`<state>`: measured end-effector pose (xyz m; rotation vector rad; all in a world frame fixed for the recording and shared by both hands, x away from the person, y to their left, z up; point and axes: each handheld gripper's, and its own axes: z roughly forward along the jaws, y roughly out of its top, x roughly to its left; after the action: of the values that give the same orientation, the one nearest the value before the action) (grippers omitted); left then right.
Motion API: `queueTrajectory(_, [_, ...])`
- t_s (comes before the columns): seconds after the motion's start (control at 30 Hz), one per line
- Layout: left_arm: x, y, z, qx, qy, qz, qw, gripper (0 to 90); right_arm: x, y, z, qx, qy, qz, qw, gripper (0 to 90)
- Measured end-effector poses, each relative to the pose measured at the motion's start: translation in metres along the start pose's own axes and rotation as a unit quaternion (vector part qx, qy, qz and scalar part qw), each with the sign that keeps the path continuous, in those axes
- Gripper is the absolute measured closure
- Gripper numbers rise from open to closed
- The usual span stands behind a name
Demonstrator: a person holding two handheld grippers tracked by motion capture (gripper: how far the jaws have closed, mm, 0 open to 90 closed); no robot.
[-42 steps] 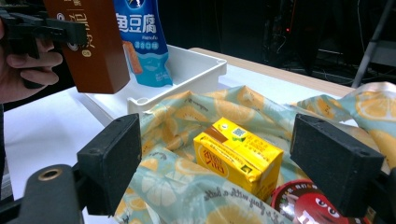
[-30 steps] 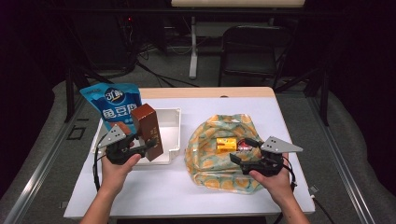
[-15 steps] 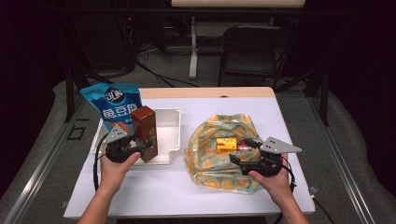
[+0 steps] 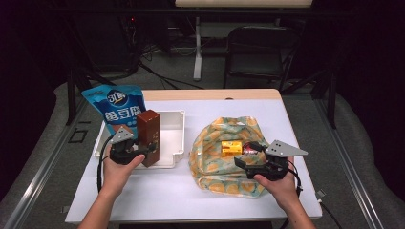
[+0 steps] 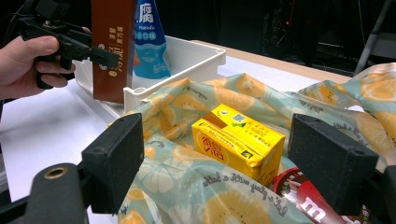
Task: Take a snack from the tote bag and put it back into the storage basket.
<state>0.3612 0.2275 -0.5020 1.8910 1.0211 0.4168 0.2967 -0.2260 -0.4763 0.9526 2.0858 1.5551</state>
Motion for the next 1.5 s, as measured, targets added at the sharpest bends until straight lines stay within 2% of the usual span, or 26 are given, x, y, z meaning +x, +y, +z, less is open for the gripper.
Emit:
queueTrajectory(0.3, [0.005,0.005,0.009,0.043,0.008,-0.011,0.9990,43.2,0.000,0.000,0.001,0.000,-0.002,-0.001,1.0000,18.3])
queueTrajectory(0.43, [0.006,0.007,0.012,0.052,0.010,-0.020,0.9984,43.2,-0.001,0.000,0.001,0.000,-0.001,0.000,1.0000,18.4])
queueTrajectory(0.6, [0.005,0.015,0.019,0.081,0.016,-0.015,0.9965,43.0,-0.001,-0.001,0.001,0.001,-0.001,0.003,1.0000,18.4])
queueTrajectory(0.73, [0.003,0.019,0.026,0.083,0.023,-0.018,0.9961,43.0,-0.002,-0.001,0.001,0.001,0.000,0.005,1.0000,18.4])
queueTrajectory(0.9, [0.003,0.026,0.030,0.104,0.022,-0.016,0.9942,43.0,-0.003,-0.001,0.000,-0.003,-0.001,0.008,1.0000,18.5])
queueTrajectory(0.97, [0.004,0.028,0.032,0.110,0.023,-0.024,0.9934,43.1,-0.003,-0.001,0.000,-0.003,-0.001,0.009,1.0000,18.6])
queueTrajectory(1.07, [0.005,0.030,0.033,0.117,0.030,-0.023,0.9924,43.1,-0.003,-0.001,0.000,-0.003,-0.001,0.009,1.0000,18.6])
queueTrajectory(1.23, [0.008,0.033,0.033,0.128,0.024,-0.023,0.9912,42.8,-0.003,-0.001,0.000,-0.002,-0.001,0.009,1.0000,18.6])
queueTrajectory(1.27, [0.008,0.033,0.033,0.127,0.021,-0.029,0.9912,42.2,-0.003,-0.001,0.000,-0.003,-0.001,0.009,1.0000,18.6])
queueTrajectory(1.3, [0.010,0.032,0.033,0.122,0.016,-0.034,0.9919,39.8,-0.003,-0.001,0.000,-0.002,0.000,0.008,1.0000,18.6])
queueTrajectory(1.37, [0.012,0.033,0.032,0.113,0.006,-0.053,0.9921,20.4,-0.003,-0.001,0.000,0.000,-0.001,0.007,1.0000,18.5])
queueTrajectory(1.4, [0.012,0.033,0.031,0.107,0.005,-0.055,0.9928,15.5,-0.003,-0.001,0.001,0.000,0.000,0.008,1.0000,18.4])
queueTrajectory(1.5, [0.009,0.032,0.023,0.076,0.002,-0.059,0.9954,12.5,-0.003,-0.002,0.000,0.000,-0.001,0.010,1.0000,18.3])
